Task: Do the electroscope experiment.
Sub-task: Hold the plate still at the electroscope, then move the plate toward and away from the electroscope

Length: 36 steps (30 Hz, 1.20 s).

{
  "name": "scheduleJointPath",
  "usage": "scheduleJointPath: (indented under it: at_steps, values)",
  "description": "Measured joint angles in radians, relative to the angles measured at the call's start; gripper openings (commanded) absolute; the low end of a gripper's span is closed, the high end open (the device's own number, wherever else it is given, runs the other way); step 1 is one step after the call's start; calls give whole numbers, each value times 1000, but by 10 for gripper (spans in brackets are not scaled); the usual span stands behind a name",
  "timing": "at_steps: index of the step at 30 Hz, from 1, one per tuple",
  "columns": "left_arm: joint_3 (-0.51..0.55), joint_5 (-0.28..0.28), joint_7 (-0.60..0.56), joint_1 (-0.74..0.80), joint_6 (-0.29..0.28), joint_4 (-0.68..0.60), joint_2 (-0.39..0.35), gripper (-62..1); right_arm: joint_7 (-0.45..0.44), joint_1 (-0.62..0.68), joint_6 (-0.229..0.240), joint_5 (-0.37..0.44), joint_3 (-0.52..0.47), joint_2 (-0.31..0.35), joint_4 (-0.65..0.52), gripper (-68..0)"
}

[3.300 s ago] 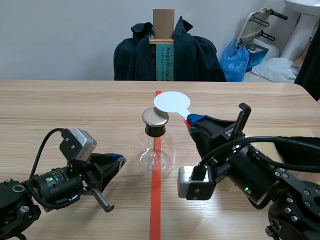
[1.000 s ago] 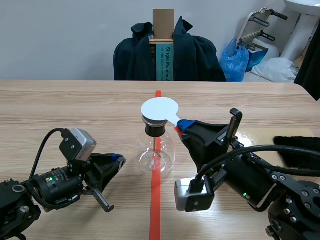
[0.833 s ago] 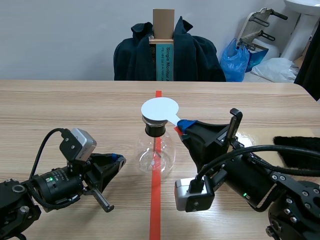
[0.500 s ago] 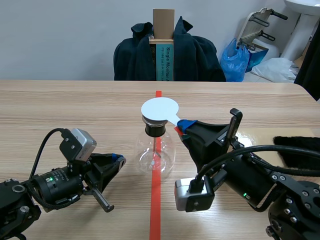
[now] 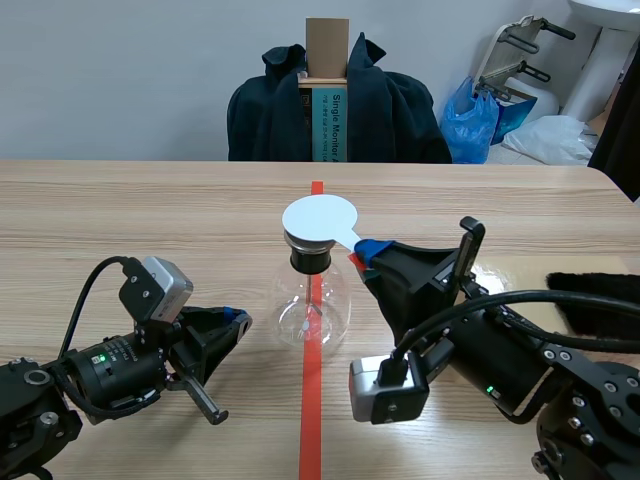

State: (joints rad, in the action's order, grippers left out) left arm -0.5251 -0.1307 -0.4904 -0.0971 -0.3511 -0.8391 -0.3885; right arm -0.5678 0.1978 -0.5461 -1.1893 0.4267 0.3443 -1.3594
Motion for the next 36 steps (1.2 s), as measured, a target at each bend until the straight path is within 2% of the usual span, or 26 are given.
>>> scheduleJointPath:
  at_steps: [19,22,31,36]
  values:
    - [0,0,0,0,0,0,0,-579,8,0,0,0,0,0,0,-669]
    - [0,0,0,0,0,0,0,-579,48,0,0,0,0,0,0,-669]
    - [0,0,0,0,0,0,0,-579,248,0,0,1,0,0,0,-669]
    - [0,0,0,0,0,0,0,-579,321,0,0,2,0,0,0,-669]
